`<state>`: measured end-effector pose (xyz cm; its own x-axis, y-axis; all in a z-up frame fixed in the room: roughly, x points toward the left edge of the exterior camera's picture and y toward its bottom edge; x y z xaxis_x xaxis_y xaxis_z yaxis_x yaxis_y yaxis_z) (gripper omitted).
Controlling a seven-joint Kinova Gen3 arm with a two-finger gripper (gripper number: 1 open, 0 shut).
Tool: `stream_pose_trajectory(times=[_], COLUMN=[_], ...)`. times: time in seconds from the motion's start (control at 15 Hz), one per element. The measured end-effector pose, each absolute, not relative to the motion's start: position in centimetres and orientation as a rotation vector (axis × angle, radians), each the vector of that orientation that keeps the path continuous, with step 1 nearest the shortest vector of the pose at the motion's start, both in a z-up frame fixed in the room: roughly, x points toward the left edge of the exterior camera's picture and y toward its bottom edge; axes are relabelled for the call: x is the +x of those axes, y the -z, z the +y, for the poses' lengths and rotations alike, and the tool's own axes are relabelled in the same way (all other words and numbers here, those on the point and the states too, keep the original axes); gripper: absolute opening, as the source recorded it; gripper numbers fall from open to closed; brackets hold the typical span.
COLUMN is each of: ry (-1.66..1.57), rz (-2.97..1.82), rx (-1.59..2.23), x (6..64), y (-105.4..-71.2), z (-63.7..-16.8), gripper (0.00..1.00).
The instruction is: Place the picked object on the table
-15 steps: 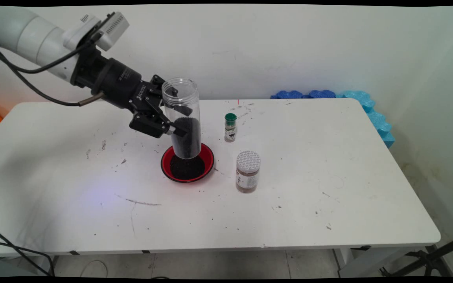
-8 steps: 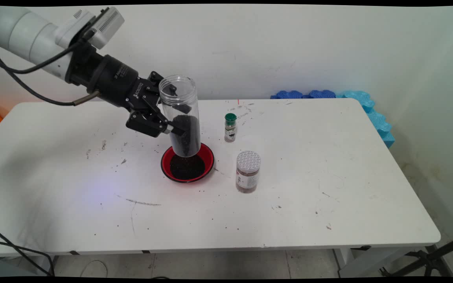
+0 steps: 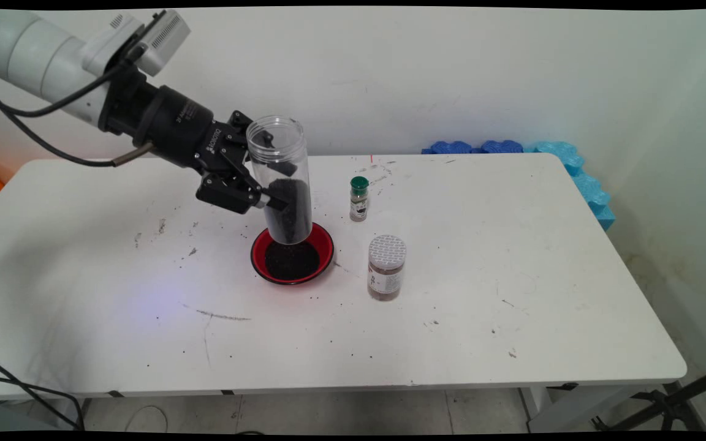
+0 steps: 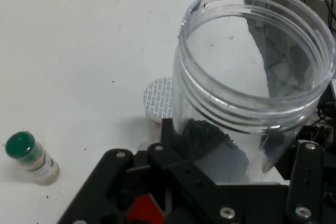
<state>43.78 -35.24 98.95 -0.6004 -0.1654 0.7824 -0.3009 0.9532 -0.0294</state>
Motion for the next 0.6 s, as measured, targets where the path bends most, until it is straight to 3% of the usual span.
stream_pose_trajectory(times=[0.6], ry=[-0.181], rz=[-2.214], rx=[0.425], x=[43.0], y=[-94.1], z=[-32.8], gripper=[0.00])
